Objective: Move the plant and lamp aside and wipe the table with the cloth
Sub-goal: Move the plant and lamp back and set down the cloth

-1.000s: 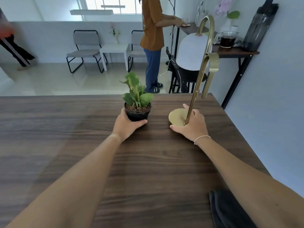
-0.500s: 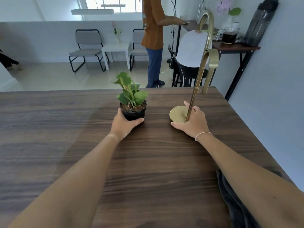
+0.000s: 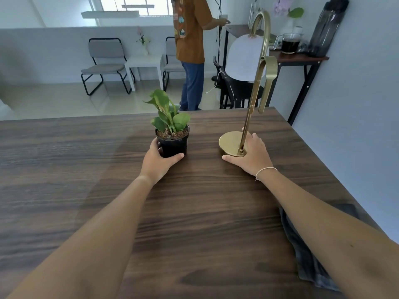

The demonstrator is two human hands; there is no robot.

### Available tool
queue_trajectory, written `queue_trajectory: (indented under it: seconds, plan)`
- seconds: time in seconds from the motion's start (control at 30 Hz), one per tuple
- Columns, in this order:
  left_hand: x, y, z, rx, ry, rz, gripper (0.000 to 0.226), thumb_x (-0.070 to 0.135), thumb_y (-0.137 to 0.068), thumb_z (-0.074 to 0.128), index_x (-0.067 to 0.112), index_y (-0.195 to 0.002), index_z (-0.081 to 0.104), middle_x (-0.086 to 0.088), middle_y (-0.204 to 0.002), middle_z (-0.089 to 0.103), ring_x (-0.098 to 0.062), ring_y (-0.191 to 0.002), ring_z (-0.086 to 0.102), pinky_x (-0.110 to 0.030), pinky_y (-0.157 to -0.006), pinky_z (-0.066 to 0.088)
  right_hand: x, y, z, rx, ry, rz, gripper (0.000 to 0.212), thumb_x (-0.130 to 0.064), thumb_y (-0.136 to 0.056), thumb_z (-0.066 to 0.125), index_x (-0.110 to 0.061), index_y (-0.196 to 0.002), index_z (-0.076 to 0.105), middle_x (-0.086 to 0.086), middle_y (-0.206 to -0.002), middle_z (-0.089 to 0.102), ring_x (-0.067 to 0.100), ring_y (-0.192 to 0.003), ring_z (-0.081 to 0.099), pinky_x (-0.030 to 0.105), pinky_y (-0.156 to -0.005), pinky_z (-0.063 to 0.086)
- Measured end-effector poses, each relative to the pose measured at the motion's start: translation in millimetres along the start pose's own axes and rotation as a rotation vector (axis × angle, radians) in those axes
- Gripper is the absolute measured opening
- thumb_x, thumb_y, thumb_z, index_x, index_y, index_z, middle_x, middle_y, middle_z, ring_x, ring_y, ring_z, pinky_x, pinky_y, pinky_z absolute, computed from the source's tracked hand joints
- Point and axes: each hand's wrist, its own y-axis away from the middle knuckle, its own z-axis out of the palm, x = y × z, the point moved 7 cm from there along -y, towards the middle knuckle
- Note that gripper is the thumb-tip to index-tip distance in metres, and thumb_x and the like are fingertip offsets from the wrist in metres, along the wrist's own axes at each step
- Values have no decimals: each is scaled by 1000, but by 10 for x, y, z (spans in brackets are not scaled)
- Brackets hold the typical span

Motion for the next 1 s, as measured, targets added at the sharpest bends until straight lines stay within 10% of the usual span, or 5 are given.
queue_trajectory:
  seconds: [1.0]
  plan:
    - [233,1976,182,-18,-333,26,76,41,-81,63,18,-145,29,-4,-151,36,-20,-140,31,-34,-114,26,496,1656,-799,-86,159,-104,68,-54,-89,45,-17,-145,33,9,-153,31,24,-143,24,43,-118,16]
